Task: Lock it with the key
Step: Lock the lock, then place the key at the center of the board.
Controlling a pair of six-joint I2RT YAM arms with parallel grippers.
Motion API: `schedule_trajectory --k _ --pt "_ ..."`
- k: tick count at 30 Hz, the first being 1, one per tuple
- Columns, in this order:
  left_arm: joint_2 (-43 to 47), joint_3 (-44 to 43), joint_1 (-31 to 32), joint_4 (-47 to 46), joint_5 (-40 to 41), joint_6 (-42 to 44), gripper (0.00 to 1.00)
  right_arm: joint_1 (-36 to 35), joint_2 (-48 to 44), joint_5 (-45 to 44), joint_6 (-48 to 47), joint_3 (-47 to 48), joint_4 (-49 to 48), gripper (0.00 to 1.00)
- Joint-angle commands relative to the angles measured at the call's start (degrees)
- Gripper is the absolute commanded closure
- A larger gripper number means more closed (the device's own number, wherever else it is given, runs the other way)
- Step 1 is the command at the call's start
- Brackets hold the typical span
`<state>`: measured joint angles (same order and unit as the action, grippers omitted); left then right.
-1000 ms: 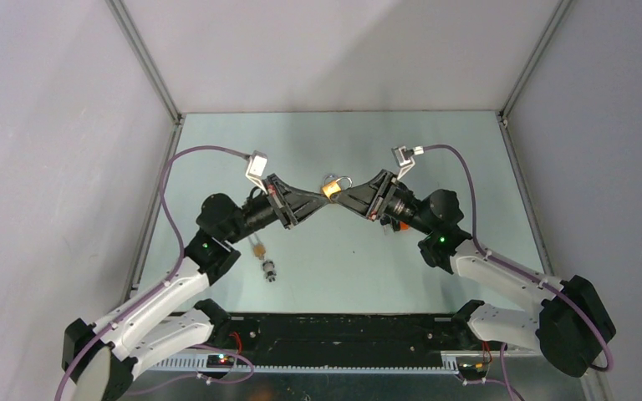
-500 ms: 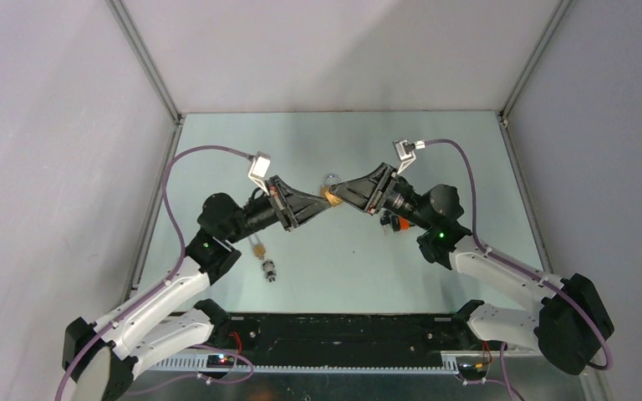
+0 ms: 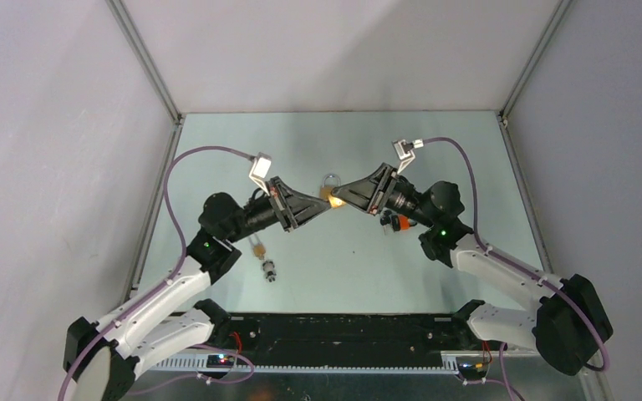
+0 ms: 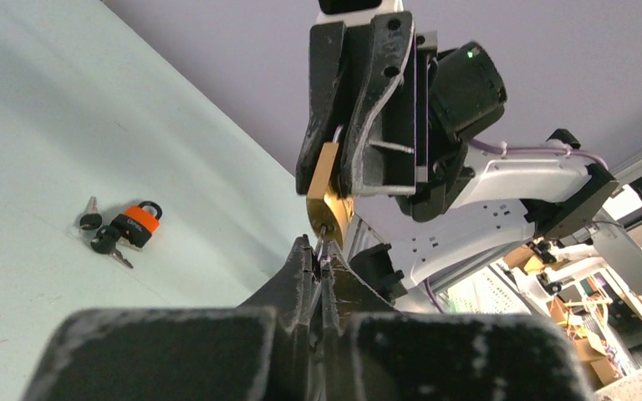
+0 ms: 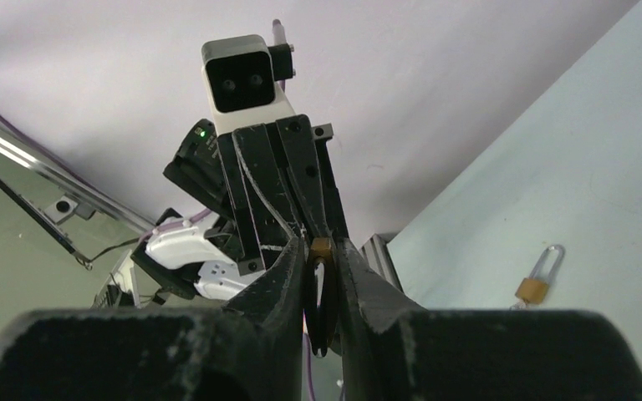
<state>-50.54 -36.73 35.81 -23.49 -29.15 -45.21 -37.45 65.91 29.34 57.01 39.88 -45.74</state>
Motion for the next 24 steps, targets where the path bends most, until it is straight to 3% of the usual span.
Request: schedule_trajectory --k 1,9,14,19,24 --pt "4.5 3.1 -2.1 -3.4 -6.5 0.2 1.0 5.1 -3.7 -1.2 -0.1 -0.1 -0.6 1.0" --pt "6.7 7.7 -5.5 -2.2 -7.3 0.6 1.0 8.2 -5.3 -1.4 2.2 -3.9 -3.5 1.0" --pt "1.6 8.5 -5.4 1.4 -3.4 2.9 1.0 7.7 -3.8 -1.6 -1.0 -5.7 4.7 1.0" --pt "-10.9 9.0 -2.0 2.1 5.4 5.4 1.0 3.9 -0.9 -6.8 -8.3 -9.6 15.5 1.0" --pt "-24.6 5.7 2.1 2.2 14.3 6.3 1.0 -0.9 4.7 -12.1 -13.4 -13.1 19.9 1.0"
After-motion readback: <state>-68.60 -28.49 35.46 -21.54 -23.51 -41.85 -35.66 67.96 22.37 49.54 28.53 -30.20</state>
